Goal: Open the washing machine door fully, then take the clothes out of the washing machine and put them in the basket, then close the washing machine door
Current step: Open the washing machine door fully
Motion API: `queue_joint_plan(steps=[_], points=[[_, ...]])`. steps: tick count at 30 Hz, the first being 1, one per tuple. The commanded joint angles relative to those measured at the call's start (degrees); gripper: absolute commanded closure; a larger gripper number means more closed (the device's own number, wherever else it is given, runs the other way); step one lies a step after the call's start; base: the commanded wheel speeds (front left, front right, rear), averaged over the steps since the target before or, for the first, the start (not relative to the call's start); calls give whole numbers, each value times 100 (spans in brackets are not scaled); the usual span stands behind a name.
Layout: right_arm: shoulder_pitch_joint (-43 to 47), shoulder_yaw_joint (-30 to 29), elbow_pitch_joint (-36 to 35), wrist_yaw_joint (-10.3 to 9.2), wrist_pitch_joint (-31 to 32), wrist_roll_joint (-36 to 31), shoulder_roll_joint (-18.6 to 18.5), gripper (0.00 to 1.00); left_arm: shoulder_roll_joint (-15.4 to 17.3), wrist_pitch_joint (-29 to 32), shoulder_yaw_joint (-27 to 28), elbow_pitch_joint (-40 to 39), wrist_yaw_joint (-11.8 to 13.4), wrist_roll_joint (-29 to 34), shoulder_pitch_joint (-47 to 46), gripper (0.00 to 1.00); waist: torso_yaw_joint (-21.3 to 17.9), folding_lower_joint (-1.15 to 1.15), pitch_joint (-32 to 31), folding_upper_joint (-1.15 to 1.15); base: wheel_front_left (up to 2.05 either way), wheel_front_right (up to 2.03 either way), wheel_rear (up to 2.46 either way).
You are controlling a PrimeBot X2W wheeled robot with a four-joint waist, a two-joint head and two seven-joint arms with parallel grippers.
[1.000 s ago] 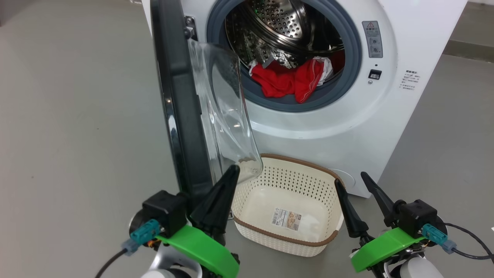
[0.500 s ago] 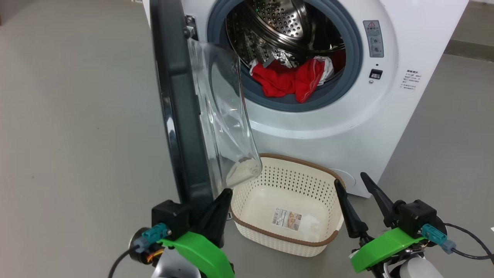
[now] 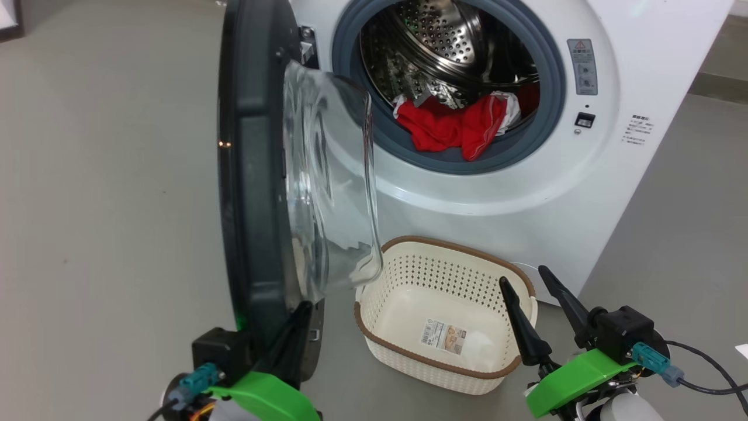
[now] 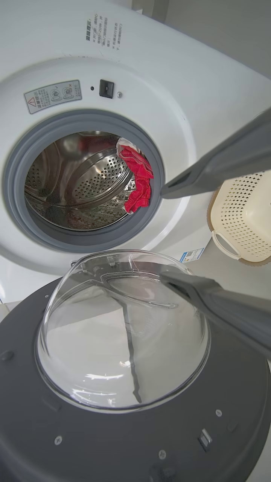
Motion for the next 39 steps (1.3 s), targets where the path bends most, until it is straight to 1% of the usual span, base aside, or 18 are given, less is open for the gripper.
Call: queue_joint_plan(steps=[1, 8, 15, 26, 30, 33, 36, 39], points=[[-79, 123, -109, 37, -37, 82, 11, 0, 176, -73, 354, -121, 126, 36, -67, 100, 63, 0, -6, 0, 0, 0, 0], [-74, 180, -74, 37, -37, 86, 11, 0, 364, -150, 618, -148, 281, 30, -37, 100, 189, 0, 22, 0, 0, 0, 0], [-144, 200, -79, 37, -37, 8, 11, 0, 559, -232, 945, -144, 516, 48, -41, 100, 236, 0, 171, 0, 0, 0, 0], [-273, 333, -102, 37, -37, -59, 11, 0, 728, -509, 1468, 52, 680, -141, -122, 100, 228, 0, 383, 0, 0, 0, 0], [-320, 369, -97, 37, -37, -83, 11, 0, 782, -650, 1662, 177, 701, -225, -167, 100, 194, 0, 446, 0, 0, 0, 0], [-356, 304, -83, 37, -37, -69, 11, 0, 833, -785, 1812, 295, 697, -290, -226, 100, 160, 0, 505, 0, 0, 0, 0], [-402, 209, -60, 37, -37, -147, 11, 0, 857, -898, 1934, 356, 743, -324, -270, 100, 127, 0, 555, 0, 0, 0, 0], [-440, 142, -52, 37, -37, -228, 11, 0, 923, -1014, 2063, 490, 721, -380, -351, 100, 93, 0, 603, 0, 0, 0, 0]])
